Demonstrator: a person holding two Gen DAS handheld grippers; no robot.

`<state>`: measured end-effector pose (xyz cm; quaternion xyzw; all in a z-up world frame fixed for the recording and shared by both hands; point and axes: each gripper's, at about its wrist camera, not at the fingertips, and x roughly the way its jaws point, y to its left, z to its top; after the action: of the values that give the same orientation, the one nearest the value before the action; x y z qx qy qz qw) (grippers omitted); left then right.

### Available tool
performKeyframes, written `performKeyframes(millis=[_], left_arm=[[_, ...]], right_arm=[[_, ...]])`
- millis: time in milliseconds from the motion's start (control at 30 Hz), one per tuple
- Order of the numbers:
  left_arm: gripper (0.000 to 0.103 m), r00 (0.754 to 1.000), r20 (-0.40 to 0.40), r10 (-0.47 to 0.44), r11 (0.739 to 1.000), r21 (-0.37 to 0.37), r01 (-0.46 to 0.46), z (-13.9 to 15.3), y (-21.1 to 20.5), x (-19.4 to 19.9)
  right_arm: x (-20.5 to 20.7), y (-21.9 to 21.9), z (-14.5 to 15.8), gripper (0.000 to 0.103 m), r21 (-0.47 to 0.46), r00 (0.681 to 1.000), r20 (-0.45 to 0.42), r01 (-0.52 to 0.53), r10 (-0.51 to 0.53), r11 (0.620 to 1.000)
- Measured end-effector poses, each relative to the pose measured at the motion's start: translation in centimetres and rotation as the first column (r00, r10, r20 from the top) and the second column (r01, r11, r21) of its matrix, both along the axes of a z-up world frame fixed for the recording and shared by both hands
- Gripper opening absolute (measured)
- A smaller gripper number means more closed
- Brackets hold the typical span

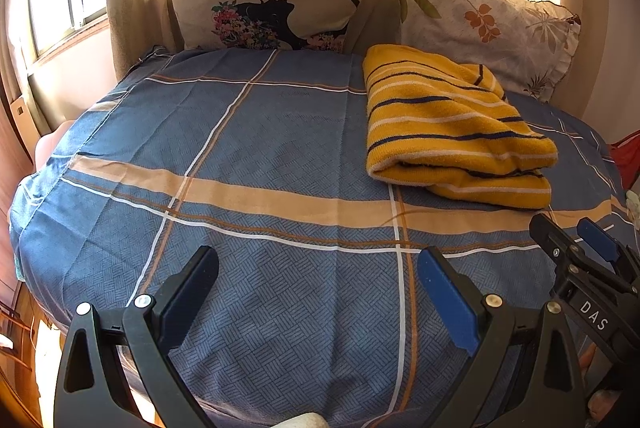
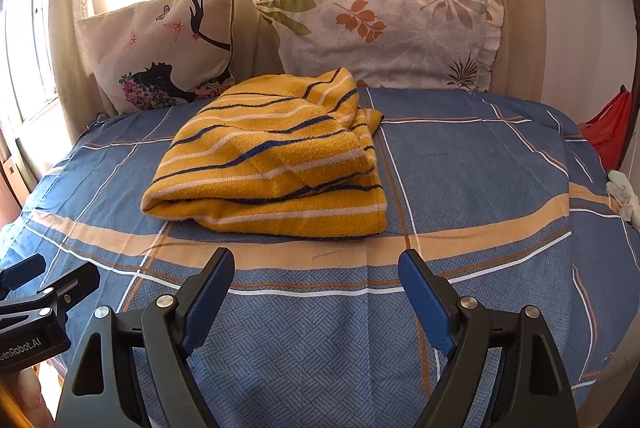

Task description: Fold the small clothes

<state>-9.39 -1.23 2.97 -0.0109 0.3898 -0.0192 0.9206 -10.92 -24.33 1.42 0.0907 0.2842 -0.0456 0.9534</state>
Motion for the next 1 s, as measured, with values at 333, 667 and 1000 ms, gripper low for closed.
performKeyframes(millis=[333, 667, 1000], left_arm=[[0.099, 1.000, -0.011, 0.003, 1.000, -0.011, -0.004, -0.28, -0.01, 0.08], [0.099, 1.000, -0.018, 0.001, 1.000, -0.011, -0.001, -0.46, 0.02, 0.19], [0.099, 1.000, -0.028, -0.004, 1.000, -0.014, 0.004, -0.85, 0.18, 0.35]], right_arm=[[-0.02, 0.14, -0.14, 0.088, -0.005, 1.000, -0.003, -0.006, 0.006, 1.000], [-0.01, 0.17, -0.16, 0.088, -0.004, 1.000, -0.005, -0.005, 0.005, 1.000], [0.11, 0.23, -0.34, 0.088, -0.004, 1.000, -0.007, -0.007, 0.007, 1.000]])
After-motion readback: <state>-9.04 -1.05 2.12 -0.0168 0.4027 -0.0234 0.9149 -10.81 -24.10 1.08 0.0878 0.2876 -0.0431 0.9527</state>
